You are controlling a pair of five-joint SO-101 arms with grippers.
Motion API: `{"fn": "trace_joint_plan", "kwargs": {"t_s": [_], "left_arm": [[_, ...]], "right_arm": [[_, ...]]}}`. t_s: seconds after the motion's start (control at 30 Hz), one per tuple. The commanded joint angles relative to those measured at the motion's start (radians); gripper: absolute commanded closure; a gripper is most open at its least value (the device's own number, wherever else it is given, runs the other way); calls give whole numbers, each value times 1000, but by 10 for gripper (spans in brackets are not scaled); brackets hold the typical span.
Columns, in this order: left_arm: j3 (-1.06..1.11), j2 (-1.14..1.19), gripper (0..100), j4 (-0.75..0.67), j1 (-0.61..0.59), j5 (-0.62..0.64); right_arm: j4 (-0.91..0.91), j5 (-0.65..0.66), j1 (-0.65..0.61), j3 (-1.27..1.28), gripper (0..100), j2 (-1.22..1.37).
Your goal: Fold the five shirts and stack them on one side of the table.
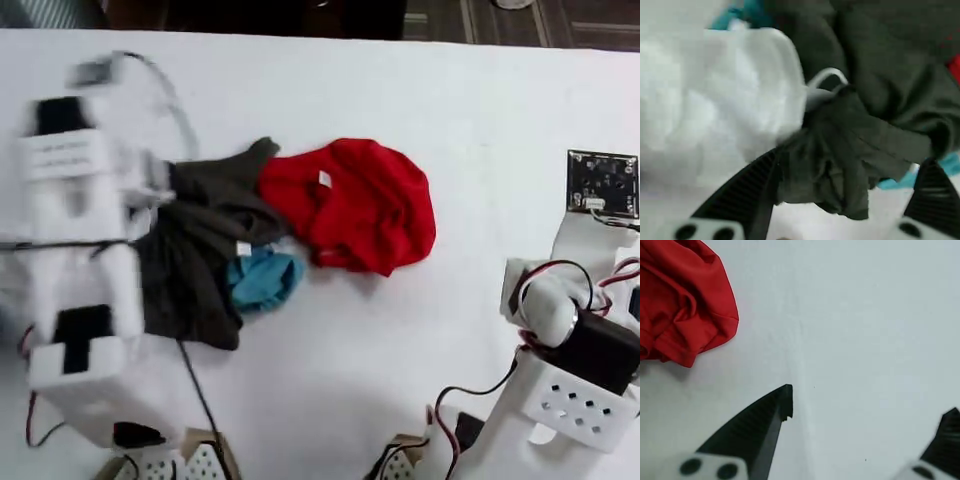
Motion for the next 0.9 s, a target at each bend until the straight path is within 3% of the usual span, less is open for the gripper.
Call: {"fn": "trace_joint_plan", "kwargs": {"t_s": [0.0, 0.17, 0.4, 0.5, 0.6, 0.7, 0.77, 0.87], "left_arm": [[62, 17, 594, -28, 115, 61], [127, 126, 572, -130, 118, 140], [137, 336, 579, -127, 114, 138], [131, 410, 697, -129, 114, 137], [130, 459, 976, -137, 112, 135], [131, 479, 937, -126, 109, 135], [119, 479, 983, -118, 80, 135], [42, 459, 976, -68, 14, 135]], "right_arm": [[22, -2, -12, -26, 567, 12], [25, -2, -5, -26, 567, 5], [30, -2, -10, -26, 567, 5], [30, -2, -7, -26, 567, 5], [30, -2, -5, -26, 567, 5], [30, -2, -5, -26, 567, 5], [30, -2, -5, -26, 567, 5], [30, -2, -5, -26, 567, 5]]}}
